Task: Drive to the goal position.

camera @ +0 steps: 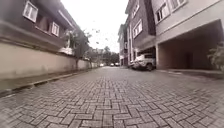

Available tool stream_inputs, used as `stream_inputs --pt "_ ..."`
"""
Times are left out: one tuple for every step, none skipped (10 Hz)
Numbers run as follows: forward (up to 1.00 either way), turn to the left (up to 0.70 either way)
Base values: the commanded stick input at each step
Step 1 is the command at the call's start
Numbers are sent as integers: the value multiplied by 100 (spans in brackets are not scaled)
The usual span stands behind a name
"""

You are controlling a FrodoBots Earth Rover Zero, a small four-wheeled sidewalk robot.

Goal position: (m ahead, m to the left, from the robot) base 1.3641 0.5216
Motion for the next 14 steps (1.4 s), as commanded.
stream_inputs --pt "50 0" --pt "50 0" --pt "50 0" --pt "50 0" --pt "50 0" --pt "50 0" --pt "50 0" --pt "50 0" --pt "50 0" --pt "50 0" --pt "50 0" --pt "50 0" --pt "50 0" --pt "50 0"
